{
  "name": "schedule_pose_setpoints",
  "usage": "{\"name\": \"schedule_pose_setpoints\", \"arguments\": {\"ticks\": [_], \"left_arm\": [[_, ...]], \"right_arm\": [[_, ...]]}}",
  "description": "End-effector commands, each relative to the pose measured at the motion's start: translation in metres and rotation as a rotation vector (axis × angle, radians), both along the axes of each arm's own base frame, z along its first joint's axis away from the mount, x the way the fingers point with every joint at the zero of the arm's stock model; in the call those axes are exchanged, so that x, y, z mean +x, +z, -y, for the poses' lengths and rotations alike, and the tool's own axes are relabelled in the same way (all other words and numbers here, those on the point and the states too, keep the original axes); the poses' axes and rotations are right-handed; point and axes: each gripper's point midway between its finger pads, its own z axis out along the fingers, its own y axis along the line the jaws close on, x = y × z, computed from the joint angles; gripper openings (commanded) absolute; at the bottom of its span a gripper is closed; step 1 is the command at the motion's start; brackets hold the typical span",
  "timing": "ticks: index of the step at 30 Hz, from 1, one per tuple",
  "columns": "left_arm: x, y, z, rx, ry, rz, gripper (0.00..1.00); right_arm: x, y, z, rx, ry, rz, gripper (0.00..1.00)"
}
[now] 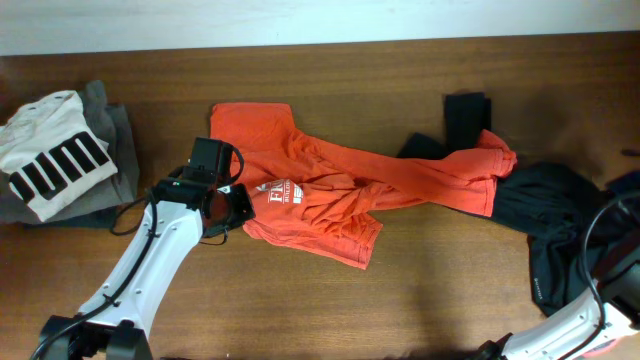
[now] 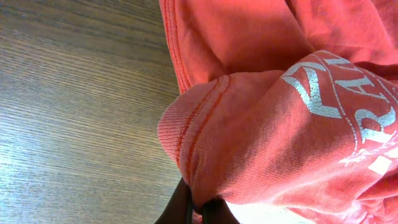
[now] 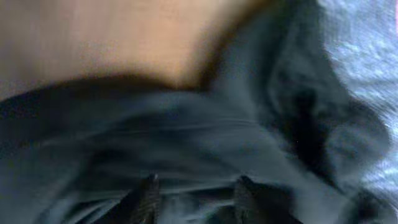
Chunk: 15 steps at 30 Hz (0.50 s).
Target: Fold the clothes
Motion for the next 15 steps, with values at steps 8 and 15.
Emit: {"name": "schedule_pose_setpoints", "arguments": {"ticks": [8,15], "left_arm": [[0.001,-0.002,-0.005,0.026,-0.005,0.001,0.0],[0.001,-0.002,-0.005,0.026,-0.005,0.001,0.0]], "right_arm": [[0.112,0.038,-0.166,0.137,0.828,0.296,0.47],[0.093,-0.014,-0.184,0.113,0.858,0.049,0.46]]}}
